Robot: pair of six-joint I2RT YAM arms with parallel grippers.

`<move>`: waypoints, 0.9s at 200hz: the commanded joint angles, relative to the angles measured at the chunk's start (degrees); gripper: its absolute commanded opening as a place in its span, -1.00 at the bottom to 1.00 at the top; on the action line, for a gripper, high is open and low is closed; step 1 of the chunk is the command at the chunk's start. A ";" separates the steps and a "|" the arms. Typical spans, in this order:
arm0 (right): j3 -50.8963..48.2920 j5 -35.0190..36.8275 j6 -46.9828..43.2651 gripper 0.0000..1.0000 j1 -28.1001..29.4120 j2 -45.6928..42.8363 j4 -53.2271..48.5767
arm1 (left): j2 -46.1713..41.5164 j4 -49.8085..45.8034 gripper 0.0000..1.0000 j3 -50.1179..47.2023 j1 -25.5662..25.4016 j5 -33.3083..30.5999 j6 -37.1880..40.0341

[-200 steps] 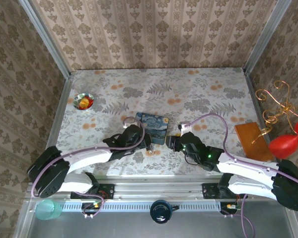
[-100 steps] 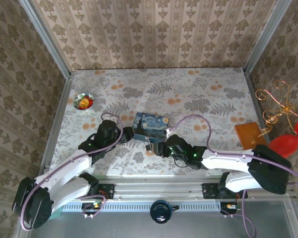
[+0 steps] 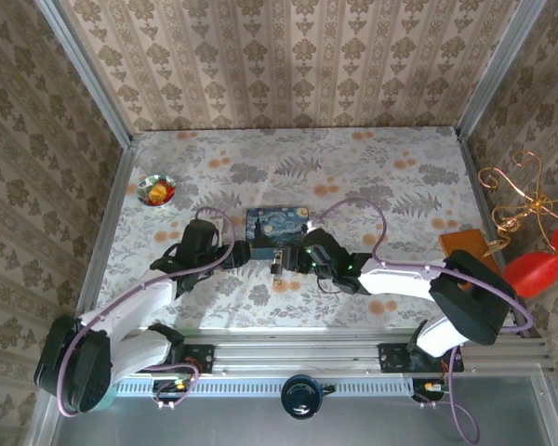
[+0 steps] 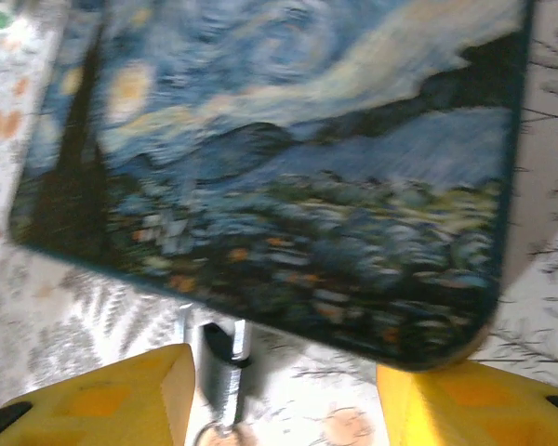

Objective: Unlock a padlock with a key

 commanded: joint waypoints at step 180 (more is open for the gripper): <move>0.96 2.79 10.84 -0.12 6.35 9.68 6.97 | 18.08 9.54 0.39 8.14 1.07 -0.42 -3.87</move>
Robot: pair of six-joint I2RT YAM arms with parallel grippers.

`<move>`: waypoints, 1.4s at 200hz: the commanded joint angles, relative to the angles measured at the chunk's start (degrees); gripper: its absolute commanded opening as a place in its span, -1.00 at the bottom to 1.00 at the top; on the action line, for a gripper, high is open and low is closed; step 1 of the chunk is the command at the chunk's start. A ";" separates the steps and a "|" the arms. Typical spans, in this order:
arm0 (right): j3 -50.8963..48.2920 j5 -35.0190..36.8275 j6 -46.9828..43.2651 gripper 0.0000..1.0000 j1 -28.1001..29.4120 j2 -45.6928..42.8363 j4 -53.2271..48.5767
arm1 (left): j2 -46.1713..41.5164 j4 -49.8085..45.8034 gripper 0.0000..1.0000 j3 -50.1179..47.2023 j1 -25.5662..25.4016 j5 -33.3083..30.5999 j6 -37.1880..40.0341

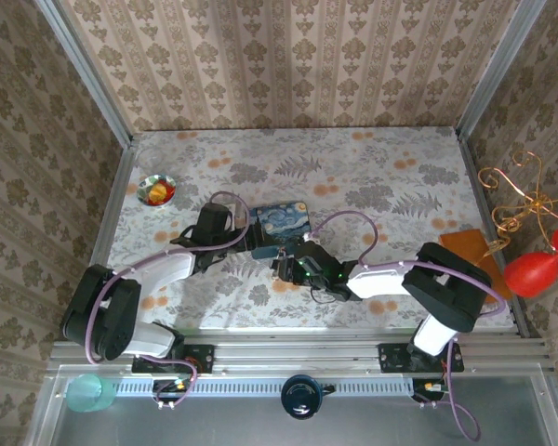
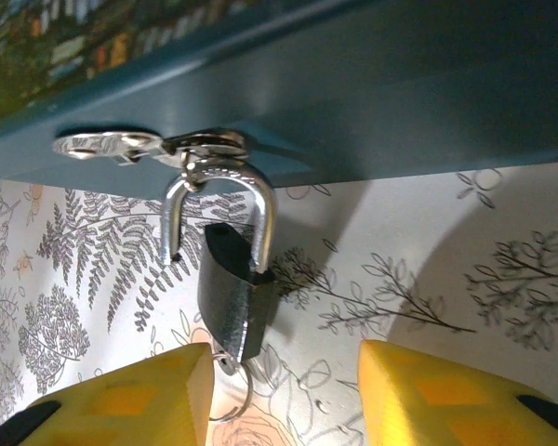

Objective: Unlock a padlock with a key

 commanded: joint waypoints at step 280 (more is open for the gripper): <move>5.03 2.05 6.52 -0.32 -0.04 7.17 -2.58 | 1.83 -4.91 0.32 1.13 -0.14 -4.41 -3.31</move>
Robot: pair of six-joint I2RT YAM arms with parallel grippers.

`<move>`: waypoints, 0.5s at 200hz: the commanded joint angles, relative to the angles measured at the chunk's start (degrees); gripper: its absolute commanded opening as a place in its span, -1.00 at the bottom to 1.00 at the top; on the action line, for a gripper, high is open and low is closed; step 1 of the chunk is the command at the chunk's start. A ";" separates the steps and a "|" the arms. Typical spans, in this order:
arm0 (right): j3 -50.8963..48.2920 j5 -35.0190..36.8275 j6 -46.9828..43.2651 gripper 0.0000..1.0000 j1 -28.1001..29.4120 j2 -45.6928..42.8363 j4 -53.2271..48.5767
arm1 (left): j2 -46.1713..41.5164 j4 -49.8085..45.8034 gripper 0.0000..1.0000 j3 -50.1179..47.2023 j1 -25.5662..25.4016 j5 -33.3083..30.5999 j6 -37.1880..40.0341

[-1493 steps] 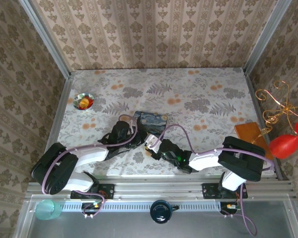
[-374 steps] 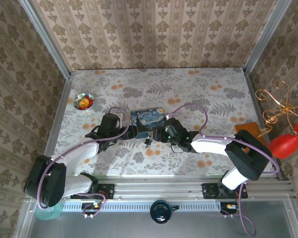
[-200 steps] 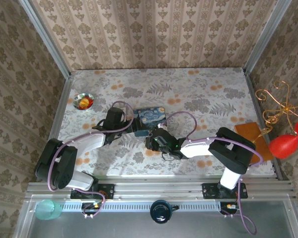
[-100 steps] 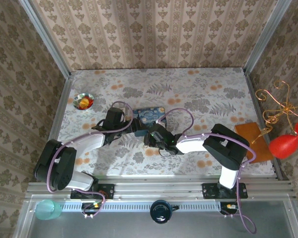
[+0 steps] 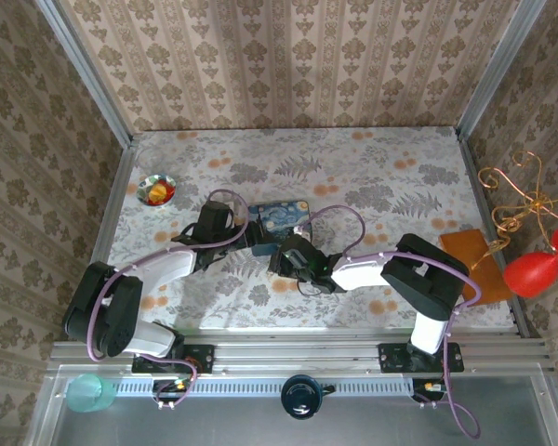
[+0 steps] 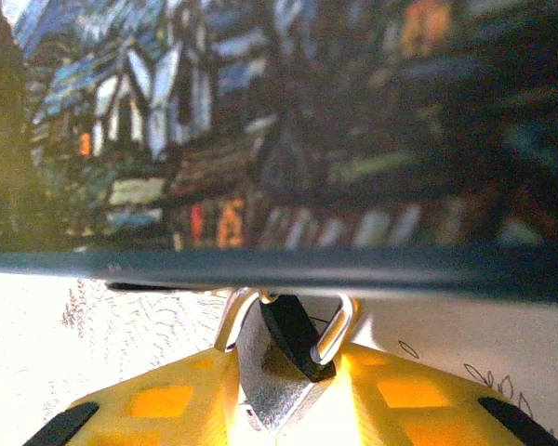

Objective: Unlock a padlock with a key

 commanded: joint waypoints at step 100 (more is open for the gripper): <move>-4.55 2.33 4.63 -0.66 0.04 -1.69 0.25 | 2.35 -4.14 0.33 0.12 -0.75 -3.83 -0.86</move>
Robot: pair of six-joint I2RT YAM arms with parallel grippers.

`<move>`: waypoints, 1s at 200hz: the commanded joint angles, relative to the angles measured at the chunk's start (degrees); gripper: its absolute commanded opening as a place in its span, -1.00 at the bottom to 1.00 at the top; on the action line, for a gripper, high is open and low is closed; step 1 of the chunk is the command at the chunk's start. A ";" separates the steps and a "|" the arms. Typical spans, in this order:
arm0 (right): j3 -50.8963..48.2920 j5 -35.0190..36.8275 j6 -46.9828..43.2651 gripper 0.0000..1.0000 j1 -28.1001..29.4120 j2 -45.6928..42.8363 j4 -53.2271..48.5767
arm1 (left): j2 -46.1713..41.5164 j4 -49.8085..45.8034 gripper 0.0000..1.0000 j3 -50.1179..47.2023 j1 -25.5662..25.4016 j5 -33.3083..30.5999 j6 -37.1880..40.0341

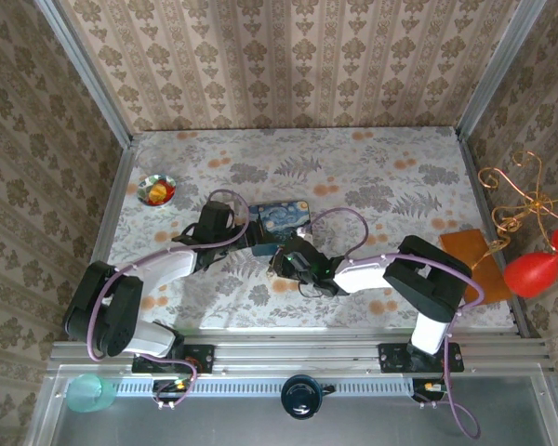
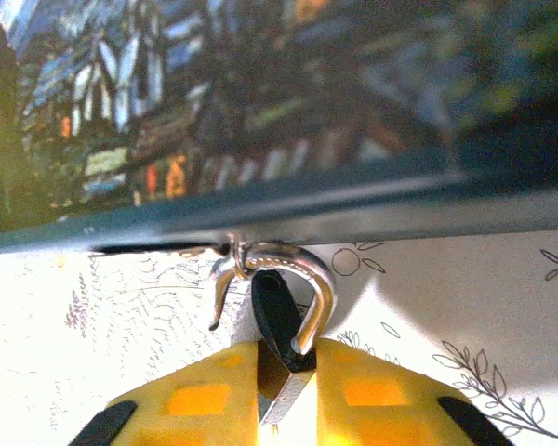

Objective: Unlock a padlock with a key

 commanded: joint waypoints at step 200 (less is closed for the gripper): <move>-7.50 0.04 16.10 -1.00 -3.69 -0.82 10.63 | -0.32 -1.82 0.33 -3.25 -3.85 -6.83 -7.38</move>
